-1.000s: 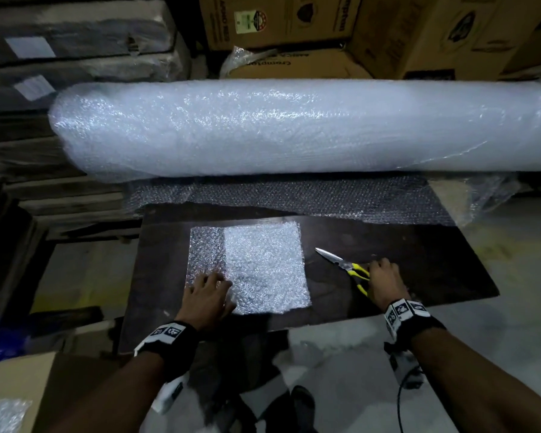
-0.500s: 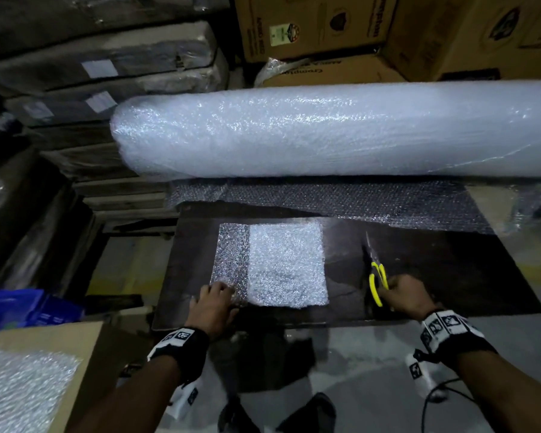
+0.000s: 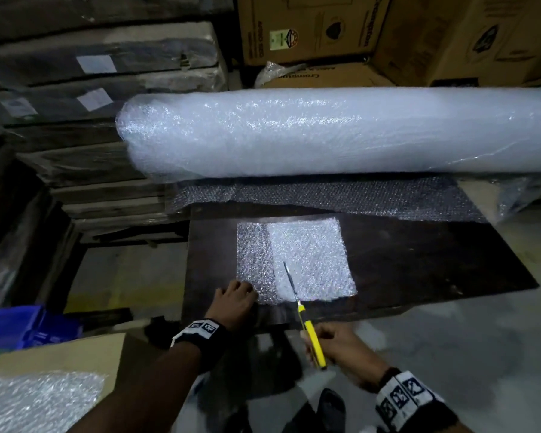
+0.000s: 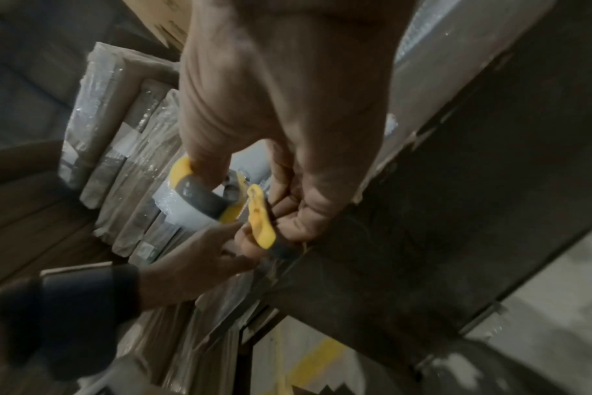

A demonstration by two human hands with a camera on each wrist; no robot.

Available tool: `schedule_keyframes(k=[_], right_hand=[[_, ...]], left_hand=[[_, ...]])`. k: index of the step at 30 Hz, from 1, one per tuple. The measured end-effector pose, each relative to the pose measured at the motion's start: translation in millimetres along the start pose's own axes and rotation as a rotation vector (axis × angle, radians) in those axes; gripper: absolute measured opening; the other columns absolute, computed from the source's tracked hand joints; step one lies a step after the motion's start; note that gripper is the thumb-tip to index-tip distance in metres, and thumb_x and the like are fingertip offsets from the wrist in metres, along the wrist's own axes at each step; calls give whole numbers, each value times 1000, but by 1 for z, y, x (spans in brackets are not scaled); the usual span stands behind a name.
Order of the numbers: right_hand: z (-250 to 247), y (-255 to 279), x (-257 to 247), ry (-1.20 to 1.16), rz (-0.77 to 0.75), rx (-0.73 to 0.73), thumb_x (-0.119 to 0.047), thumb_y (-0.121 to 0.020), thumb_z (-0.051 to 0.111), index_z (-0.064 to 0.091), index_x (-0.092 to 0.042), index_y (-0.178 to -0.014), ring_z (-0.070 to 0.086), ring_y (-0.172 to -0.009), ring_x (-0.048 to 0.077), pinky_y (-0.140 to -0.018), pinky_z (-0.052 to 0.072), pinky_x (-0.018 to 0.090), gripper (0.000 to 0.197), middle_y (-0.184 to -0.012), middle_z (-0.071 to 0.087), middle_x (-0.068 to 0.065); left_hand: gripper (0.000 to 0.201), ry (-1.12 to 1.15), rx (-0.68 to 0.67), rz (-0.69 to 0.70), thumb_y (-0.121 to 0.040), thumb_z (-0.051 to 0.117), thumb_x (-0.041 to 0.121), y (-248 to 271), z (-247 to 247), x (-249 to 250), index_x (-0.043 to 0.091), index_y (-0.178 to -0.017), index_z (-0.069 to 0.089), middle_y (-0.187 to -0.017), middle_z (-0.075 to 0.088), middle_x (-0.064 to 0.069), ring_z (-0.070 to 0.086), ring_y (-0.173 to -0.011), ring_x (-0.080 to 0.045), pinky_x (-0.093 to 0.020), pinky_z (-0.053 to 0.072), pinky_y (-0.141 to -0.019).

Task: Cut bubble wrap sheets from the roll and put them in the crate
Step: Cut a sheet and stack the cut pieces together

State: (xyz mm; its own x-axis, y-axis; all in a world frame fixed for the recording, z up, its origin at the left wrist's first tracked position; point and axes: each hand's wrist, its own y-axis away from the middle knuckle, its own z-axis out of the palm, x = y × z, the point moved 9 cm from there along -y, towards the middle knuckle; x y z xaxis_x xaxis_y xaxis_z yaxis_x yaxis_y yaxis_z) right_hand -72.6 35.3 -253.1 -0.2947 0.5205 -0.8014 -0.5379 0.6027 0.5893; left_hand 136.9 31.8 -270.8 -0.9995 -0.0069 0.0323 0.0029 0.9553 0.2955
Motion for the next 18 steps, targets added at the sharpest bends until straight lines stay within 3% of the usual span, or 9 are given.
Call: schedule_keyframes(k=[2, 3, 7, 9, 12, 15, 18], right_hand=[[28, 3, 15, -80, 26, 12, -10, -92, 67, 66, -3, -83, 58, -50, 15, -48, 49, 24, 12, -69, 64, 12], [36, 5, 25, -107, 48, 38, -13, -92, 66, 66, -3, -85, 58, -51, 15, -49, 49, 25, 13, -70, 64, 12], [56, 11, 59, -225, 171, 135, -44, -79, 67, 70, -4, -81, 58, -60, 26, -52, 49, 30, 40, -76, 64, 18], [62, 12, 70, -248, 213, 170, -48, -76, 63, 68, -4, -83, 58, -60, 28, -51, 49, 31, 45, -77, 63, 19], [72, 16, 79, -286, 269, 180, -49, -83, 55, 66, -3, -84, 57, -56, 27, -47, 49, 32, 47, -71, 61, 16], [71, 19, 89, -263, 339, 196, -50, -97, 44, 65, 1, -78, 58, -49, 25, -44, 50, 30, 59, -62, 61, 14], [66, 16, 93, -219, 359, 218, -53, -98, 42, 65, 2, -79, 60, -49, 26, -45, 50, 30, 63, -63, 62, 14]], left_hand=[[37, -30, 36, 49, -73, 39, 45, -4, 7, -4, 24, -80, 69, -90, 65, 1, 64, -79, -25, -39, 47, -52], [35, -57, 69, 88, -71, 39, 45, -5, 9, -4, 24, -77, 67, -88, 64, 2, 63, -77, -23, -37, 47, -50], [32, -137, 123, 229, -69, 42, 41, -6, 6, -2, 21, -78, 65, -82, 62, -2, 61, -75, -25, -35, 45, -57], [30, -136, 129, 240, -68, 45, 41, -9, 2, -6, 21, -79, 63, -80, 61, -1, 62, -74, -25, -36, 45, -58], [26, -166, 127, 227, -78, 59, 33, -10, -2, -7, 17, -98, 64, -98, 64, -6, 61, -94, -29, -43, 46, -74], [29, -163, 172, 217, -95, 48, 25, -12, -3, -3, 12, -120, 56, -122, 56, -10, 51, -115, -32, -46, 37, -92], [28, -178, 206, 202, -99, 42, 22, -16, 1, -2, 12, -122, 55, -125, 53, -11, 49, -117, -32, -46, 35, -94]])
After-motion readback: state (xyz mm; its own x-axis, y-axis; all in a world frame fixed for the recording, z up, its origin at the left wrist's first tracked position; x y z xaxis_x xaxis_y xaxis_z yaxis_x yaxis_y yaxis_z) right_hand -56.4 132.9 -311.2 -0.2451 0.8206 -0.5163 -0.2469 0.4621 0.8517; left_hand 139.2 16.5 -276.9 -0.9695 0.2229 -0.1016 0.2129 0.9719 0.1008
